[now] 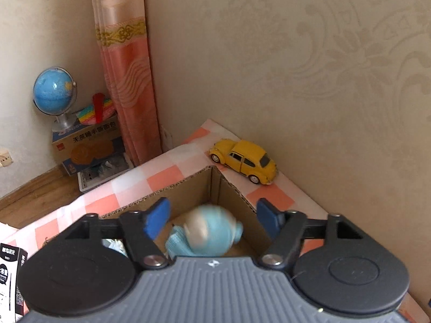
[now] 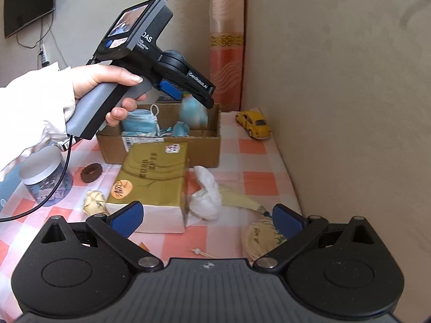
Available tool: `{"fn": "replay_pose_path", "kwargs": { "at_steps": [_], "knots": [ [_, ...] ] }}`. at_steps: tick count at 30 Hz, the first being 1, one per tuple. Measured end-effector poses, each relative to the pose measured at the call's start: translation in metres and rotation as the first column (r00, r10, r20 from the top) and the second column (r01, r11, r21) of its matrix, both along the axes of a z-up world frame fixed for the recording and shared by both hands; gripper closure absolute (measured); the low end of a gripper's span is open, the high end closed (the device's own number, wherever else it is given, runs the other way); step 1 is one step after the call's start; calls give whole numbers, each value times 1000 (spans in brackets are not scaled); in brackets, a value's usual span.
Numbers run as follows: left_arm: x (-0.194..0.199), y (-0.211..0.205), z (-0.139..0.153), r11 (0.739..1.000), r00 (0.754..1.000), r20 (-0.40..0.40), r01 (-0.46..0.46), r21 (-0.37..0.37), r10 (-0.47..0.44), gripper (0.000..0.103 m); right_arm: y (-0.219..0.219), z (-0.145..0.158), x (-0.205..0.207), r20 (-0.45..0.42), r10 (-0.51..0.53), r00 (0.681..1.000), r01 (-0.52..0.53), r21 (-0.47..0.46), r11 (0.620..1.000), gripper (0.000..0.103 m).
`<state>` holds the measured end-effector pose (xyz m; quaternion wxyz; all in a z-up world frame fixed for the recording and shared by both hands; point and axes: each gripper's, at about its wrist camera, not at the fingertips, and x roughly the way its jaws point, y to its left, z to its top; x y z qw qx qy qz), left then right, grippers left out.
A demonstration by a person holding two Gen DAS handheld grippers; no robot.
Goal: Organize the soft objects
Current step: 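Carry the blue toy to the box and release it with the left gripper, then withdraw both grippers and move the right gripper toward the beige pouch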
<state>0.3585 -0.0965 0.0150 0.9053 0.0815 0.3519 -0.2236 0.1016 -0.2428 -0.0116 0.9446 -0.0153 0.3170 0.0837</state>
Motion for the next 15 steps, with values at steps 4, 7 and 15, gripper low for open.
{"fn": "replay_pose_path", "kwargs": {
  "at_steps": [4, 7, 15],
  "knots": [
    [-9, 6, 5, 1000, 1000, 12, -14, -17, 14, 17, -2, -3, 0, -9, 1, 1000, -1, 3, 1000, 0],
    [-23, 12, 13, 1000, 999, 36, -20, -9, 20, 12, -4, -3, -2, -10, 3, 1000, -3, 8, 1000, 0],
    [-80, 34, 27, 998, 995, 85, -56, -12, 56, 6, -8, -6, -17, -14, 27, 1000, -27, -3, 1000, 0]
  ]
}}
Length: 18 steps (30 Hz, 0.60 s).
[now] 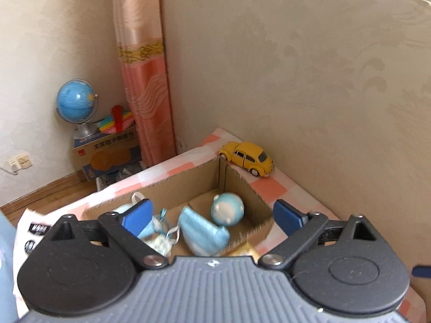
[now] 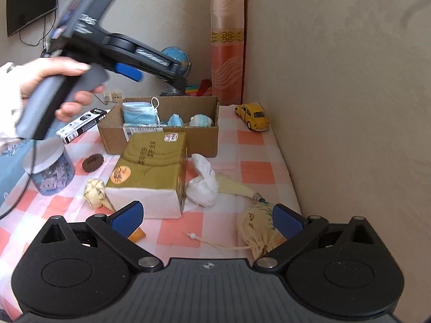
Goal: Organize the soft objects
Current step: 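Withdraw both grippers and move the right gripper toward the beige pouch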
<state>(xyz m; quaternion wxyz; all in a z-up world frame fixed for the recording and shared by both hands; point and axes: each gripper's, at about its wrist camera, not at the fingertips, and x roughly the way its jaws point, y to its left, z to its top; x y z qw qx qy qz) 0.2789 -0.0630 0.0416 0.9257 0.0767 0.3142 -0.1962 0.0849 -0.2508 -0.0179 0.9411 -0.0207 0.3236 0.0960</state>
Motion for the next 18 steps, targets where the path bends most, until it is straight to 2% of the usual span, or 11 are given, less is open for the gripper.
{"fn": "replay_pose_path", "kwargs": {
  "at_steps": [6, 18],
  "knots": [
    [-54, 26, -10, 998, 999, -8, -43, -46, 42, 5, -5, -11, -9, -22, 3, 1000, -3, -19, 1000, 0],
    [-142, 56, -52, 994, 995, -35, -94, -54, 92, 5, -18, -34, -9, -54, -51, 997, 50, -19, 999, 0]
  ]
}}
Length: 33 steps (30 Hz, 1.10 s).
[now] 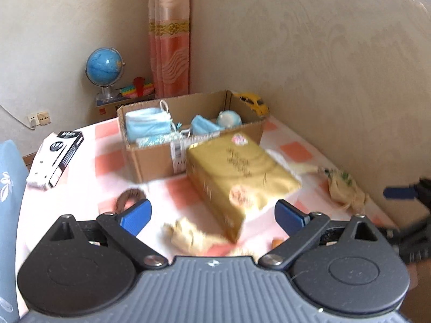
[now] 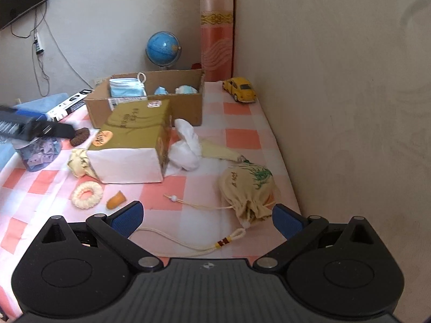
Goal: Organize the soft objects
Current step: 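Withdraw both grippers and move the right gripper toward the beige pouch, then lower the right gripper onto the beige drawstring pouch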
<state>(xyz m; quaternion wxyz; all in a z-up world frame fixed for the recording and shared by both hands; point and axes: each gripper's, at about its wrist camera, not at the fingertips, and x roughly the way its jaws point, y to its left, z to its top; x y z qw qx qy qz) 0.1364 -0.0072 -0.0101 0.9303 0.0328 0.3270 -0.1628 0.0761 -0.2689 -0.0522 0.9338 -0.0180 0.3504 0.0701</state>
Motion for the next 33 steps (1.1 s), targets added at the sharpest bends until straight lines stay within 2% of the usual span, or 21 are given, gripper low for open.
{"fn": "replay_pose_path", "kwargs": {
  "at_steps": [7, 14, 22, 30, 33],
  "knots": [
    [-21, 3, -13, 1000, 1000, 11, -9, 4, 9, 5, -4, -5, 27, -12, -15, 1000, 14, -10, 1000, 0],
    [-21, 10, -16, 1000, 1000, 10, -25, -13, 25, 5, -6, -20, 53, -81, -9, 997, 10, 14, 1000, 0],
    [-17, 19, -22, 998, 999, -4, -54, -31, 53, 5, 14, -28, 35, -122, 76, 990, -72, 39, 997, 0],
    [-19, 20, -24, 999, 999, -10, -40, -35, 40, 5, 42, -23, 11, -158, 223, 962, -210, 91, 973, 0],
    [-20, 21, -24, 998, 999, -8, -42, -41, 42, 5, 46, -11, 7, -122, 227, 966, -223, 44, 974, 0]
  ]
}}
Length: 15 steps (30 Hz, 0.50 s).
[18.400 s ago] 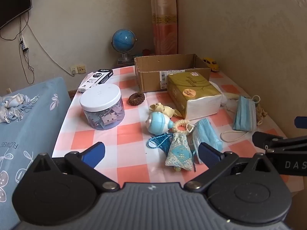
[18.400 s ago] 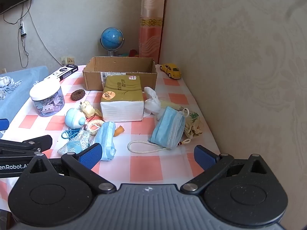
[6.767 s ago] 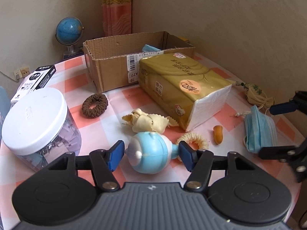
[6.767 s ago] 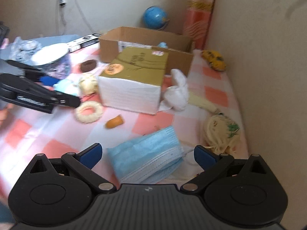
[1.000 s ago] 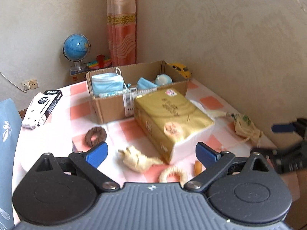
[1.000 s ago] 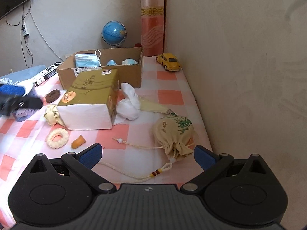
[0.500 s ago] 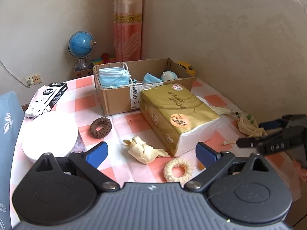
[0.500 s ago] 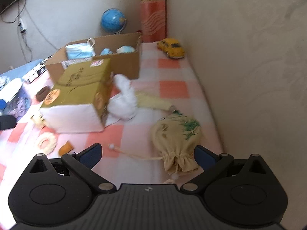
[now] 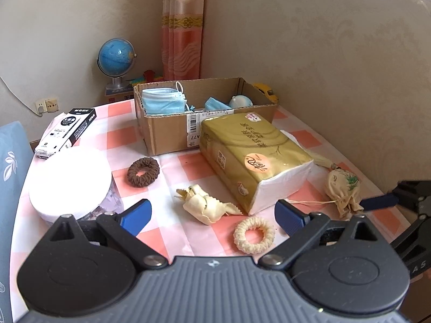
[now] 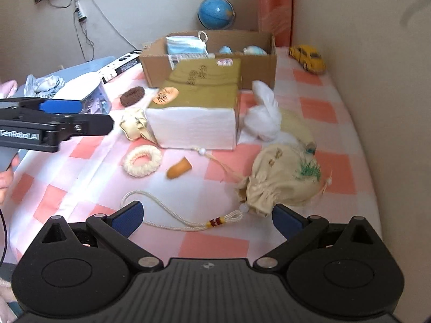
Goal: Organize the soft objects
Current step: 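Lower the right gripper onto the beige drawstring pouch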
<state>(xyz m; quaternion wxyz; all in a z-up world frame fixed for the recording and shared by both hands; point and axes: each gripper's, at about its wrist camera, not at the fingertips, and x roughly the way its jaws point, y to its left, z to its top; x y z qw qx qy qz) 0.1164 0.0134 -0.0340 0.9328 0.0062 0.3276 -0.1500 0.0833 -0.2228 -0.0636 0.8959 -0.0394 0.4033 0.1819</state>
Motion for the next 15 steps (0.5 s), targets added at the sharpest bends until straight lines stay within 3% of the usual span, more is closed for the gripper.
{"fn": "replay_pose_path", "kwargs": {
  "at_steps": [7, 11, 15],
  "knots": [
    [-2, 1, -1, 1000, 1000, -1, 4, -7, -4, 5, -10, 14, 23, 128, -7, 992, 21, -106, 994, 0],
    [-5, 0, -1, 1000, 1000, -1, 8, -11, -8, 5, -16, -3, 47, 59, -18, 998, 25, -114, 993, 0],
    [-8, 2, -1, 1000, 1000, 2, 9, -7, -9, 5, -13, -6, 37, -28, 28, 999, -29, -70, 997, 0]
  ]
}}
